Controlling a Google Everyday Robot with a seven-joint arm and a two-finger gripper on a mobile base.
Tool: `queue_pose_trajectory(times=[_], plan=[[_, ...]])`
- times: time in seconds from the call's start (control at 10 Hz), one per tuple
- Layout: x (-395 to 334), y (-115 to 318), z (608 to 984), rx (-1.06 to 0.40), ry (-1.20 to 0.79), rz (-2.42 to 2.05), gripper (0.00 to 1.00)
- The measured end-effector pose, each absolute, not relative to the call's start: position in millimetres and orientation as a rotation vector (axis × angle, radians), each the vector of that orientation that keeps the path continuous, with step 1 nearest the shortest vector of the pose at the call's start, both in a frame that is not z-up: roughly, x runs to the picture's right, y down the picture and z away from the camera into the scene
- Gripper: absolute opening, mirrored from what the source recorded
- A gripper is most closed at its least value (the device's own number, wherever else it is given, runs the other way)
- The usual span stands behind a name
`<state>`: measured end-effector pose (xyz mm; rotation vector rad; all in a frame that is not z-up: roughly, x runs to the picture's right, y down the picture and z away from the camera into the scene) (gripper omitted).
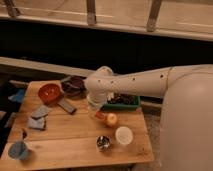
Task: Place pepper in metal cup
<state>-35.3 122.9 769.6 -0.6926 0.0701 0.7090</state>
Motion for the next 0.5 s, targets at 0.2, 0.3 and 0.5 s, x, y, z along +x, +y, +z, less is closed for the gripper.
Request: queue_pose_trajectory(times=[0.2, 0.3, 0.5], plan=[[-21, 134, 764, -0.736, 0.093, 0.805, 0.00], [-20, 137, 764, -0.761, 0.093, 0.835, 0.00], [-20, 139, 764, -0.773, 0.091, 0.842, 0.00]])
